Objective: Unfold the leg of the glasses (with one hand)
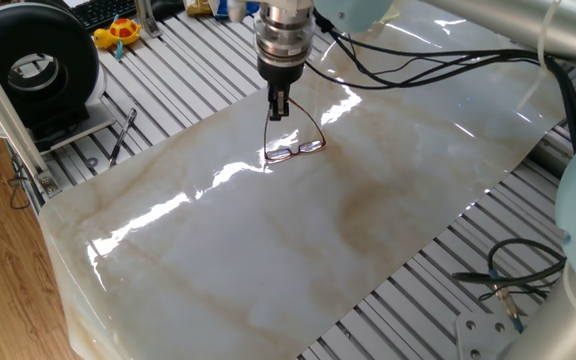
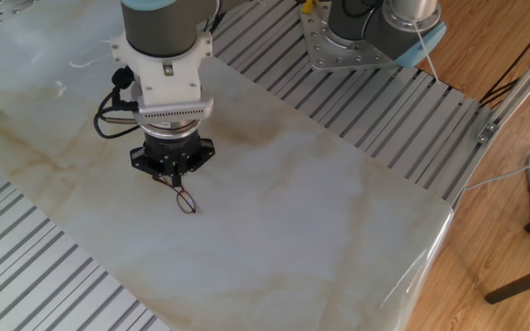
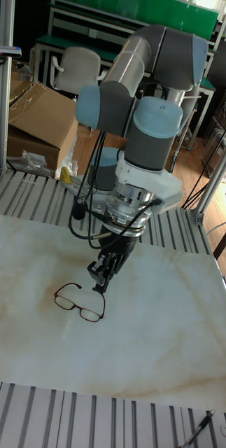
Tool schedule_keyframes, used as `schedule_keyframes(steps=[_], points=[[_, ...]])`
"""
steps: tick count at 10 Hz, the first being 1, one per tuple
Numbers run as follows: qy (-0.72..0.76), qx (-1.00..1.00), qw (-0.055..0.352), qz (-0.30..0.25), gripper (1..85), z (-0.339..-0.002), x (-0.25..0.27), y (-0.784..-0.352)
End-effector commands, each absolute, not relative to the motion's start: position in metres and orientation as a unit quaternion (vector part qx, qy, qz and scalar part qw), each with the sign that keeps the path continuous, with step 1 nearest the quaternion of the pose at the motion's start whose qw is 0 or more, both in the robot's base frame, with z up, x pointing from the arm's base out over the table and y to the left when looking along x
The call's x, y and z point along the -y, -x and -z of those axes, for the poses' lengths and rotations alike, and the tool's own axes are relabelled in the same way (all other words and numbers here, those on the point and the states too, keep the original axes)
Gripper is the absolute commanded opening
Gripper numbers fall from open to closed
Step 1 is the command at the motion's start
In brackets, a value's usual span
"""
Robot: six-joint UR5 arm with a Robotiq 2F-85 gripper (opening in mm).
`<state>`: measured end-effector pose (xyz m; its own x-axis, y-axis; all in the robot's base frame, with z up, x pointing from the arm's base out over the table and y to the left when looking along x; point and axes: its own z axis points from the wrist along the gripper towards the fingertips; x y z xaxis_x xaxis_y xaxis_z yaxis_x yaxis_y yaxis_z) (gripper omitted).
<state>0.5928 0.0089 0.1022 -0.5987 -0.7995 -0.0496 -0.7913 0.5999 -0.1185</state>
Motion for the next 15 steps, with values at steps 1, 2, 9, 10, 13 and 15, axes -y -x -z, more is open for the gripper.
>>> schedule_keyframes(steps=[1, 2, 9, 10, 13, 15], points=[[0.443, -0.895, 0.049, 0.038, 1.3, -0.107, -0.01, -0.59], [0.443, -0.895, 0.048, 0.038, 1.3, -0.109, -0.009, -0.588], [0.46, -0.885, 0.053, 0.053, 1.3, -0.106, 0.013, -0.584], [0.461, -0.884, 0.053, 0.051, 1.3, -0.103, 0.013, -0.583], [0.44, -0.896, 0.048, 0.033, 1.3, -0.111, 0.007, -0.57], [0.432, -0.9, 0.052, 0.037, 1.3, -0.112, 0.008, -0.573]])
